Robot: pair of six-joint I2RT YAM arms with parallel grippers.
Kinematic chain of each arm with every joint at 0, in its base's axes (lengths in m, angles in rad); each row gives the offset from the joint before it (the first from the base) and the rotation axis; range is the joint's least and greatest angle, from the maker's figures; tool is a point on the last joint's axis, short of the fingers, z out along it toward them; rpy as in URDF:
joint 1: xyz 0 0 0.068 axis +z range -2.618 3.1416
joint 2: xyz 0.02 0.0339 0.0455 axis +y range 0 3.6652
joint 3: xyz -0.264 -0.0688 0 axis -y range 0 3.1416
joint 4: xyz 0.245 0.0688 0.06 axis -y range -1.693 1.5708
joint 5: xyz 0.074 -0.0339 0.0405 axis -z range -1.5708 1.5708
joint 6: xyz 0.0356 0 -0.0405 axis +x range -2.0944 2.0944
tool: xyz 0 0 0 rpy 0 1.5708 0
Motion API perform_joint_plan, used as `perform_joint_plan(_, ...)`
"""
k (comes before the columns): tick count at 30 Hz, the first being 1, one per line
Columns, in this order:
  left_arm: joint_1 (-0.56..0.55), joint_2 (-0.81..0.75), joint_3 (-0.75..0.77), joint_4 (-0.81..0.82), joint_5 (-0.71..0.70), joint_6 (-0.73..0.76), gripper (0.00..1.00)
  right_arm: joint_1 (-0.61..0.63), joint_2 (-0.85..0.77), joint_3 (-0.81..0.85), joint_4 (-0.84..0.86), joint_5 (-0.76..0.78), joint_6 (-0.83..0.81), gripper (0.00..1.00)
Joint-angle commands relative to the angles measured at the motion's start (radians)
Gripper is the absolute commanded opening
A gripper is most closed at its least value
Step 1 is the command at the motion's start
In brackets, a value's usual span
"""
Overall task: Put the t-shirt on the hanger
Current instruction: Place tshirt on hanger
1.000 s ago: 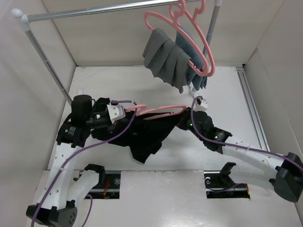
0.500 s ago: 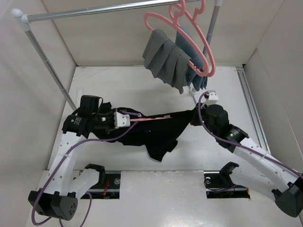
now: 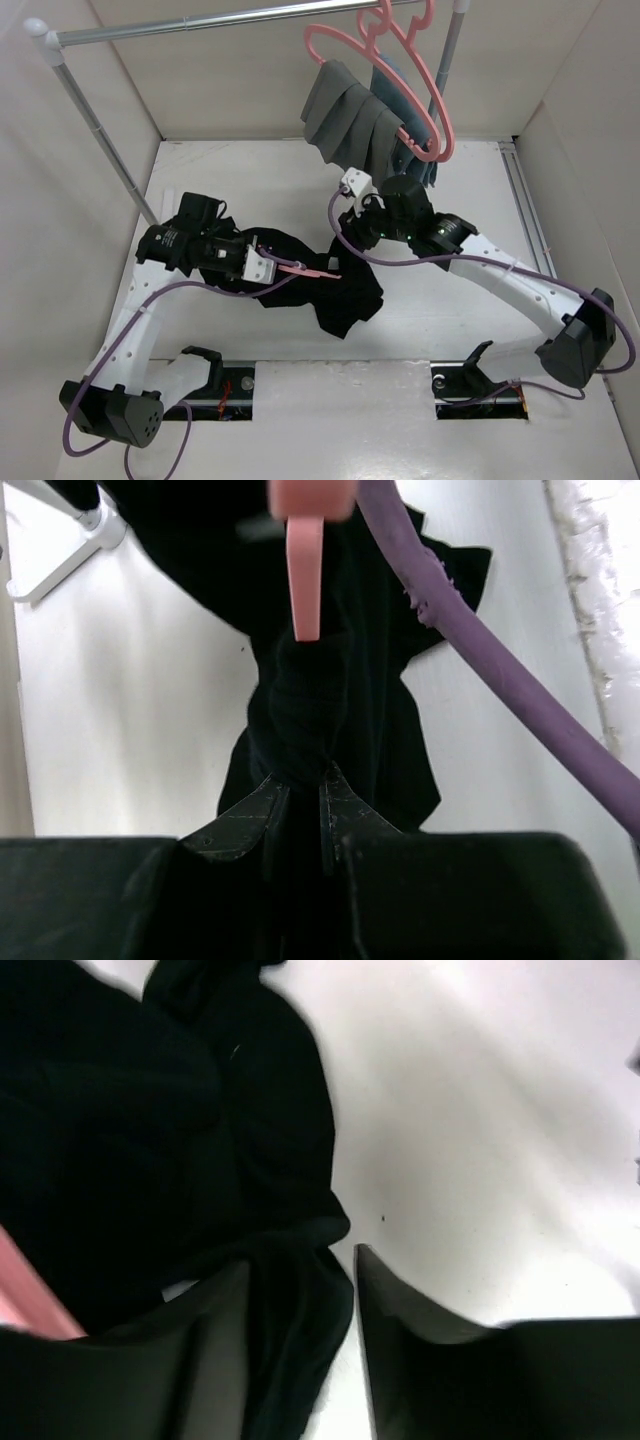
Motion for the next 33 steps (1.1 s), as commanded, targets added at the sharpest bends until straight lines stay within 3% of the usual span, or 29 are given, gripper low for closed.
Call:
perform_joint_plan(1, -0.007, -0.019, 0.028, -0.070, 0.096, 0.047, 0.00, -0.001, 0.009, 0.059, -0.133, -0.103, -0.123, 0.54)
perform_joint_plan(5, -0.007, -0.030, -0.003, -0.017, 0.107, -0.036, 0.00, 0.020, -0.116, 0.033, -0.109, -0.125, -0.114, 0.81)
perform_joint_plan(11, -0.007, -0.053, -0.038, 0.092, 0.118, -0.135, 0.00, 0.151, -0.161, 0.033, -0.074, -0.168, -0.114, 0.81)
perform_joint_plan(19, 0.013, -0.062, -0.027, 0.154, 0.162, -0.219, 0.00, 0.169, -0.094, -0.053, 0.044, -0.188, -0.069, 0.72)
perform_joint_plan(23, 0.022, -0.062, -0.027, 0.155, 0.173, -0.244, 0.00, 0.169, -0.026, -0.043, 0.121, -0.150, -0.048, 0.63)
perform_joint_plan(26, 0.022, -0.085, -0.027, 0.155, 0.182, -0.244, 0.00, 0.169, 0.012, -0.033, 0.175, -0.116, -0.025, 0.51)
perform_joint_plan(30, 0.031, -0.097, -0.027, 0.185, 0.182, -0.297, 0.00, 0.169, 0.037, -0.022, 0.195, -0.105, -0.003, 0.20)
perform_joint_plan(31, 0.031, -0.109, -0.027, 0.185, 0.173, -0.297, 0.00, 0.169, 0.026, -0.022, 0.195, -0.105, 0.006, 0.07)
perform_joint_plan(33, 0.045, -0.118, -0.027, 0.196, 0.147, -0.308, 0.00, 0.169, -0.005, -0.036, 0.195, -0.094, 0.006, 0.04)
